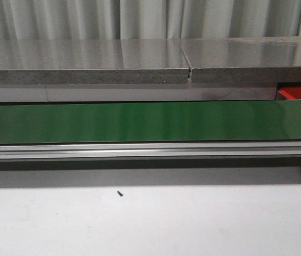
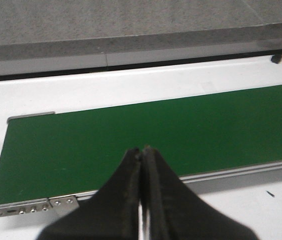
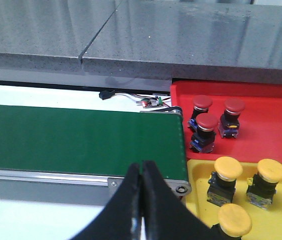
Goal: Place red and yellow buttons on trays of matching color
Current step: 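Move the left gripper down over the pile of push buttons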
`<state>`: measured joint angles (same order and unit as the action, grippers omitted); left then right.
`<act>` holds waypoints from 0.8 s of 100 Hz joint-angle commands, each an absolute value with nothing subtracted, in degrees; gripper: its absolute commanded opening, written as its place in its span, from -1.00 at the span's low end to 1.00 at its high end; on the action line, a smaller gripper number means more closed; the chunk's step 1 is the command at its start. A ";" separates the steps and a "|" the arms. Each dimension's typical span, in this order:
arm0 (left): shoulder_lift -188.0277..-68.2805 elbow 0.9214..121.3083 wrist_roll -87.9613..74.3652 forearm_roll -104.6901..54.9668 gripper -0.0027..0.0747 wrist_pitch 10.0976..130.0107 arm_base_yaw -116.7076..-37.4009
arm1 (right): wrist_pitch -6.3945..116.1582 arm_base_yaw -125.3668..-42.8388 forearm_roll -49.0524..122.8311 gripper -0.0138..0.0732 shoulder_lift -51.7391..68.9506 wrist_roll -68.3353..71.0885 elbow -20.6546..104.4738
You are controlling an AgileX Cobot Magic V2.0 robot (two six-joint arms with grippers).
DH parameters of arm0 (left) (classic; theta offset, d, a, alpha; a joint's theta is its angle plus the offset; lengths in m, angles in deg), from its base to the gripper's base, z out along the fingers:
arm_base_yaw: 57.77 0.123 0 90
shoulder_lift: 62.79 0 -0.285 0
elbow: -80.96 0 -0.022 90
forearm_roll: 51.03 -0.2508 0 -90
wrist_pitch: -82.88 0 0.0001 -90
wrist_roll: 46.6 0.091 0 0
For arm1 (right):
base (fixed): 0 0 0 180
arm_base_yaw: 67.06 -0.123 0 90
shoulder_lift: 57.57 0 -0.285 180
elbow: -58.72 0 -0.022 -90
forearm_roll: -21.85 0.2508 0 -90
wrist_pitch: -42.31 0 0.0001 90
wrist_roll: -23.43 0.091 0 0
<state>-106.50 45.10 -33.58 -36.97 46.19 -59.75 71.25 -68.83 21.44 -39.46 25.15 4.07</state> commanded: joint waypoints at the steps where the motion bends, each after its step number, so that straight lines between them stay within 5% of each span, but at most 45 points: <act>1: -109.86 46.82 -34.81 -36.64 -0.98 51.99 -57.39 | 67.12 -68.74 21.20 -0.95 -38.97 24.44 5.50; 55: -126.75 50.81 -35.77 -36.13 -0.92 55.43 -38.08 | 67.12 -68.74 21.20 -0.95 -38.97 24.44 5.50; 64: -129.44 52.64 -35.77 -36.13 -0.64 55.30 -37.01 | 67.12 -68.74 21.20 -0.95 -38.97 24.44 5.50; 80: -134.45 56.79 -35.77 -36.33 0.18 55.06 -35.44 | 67.12 -68.74 21.20 -0.95 -38.97 24.44 5.50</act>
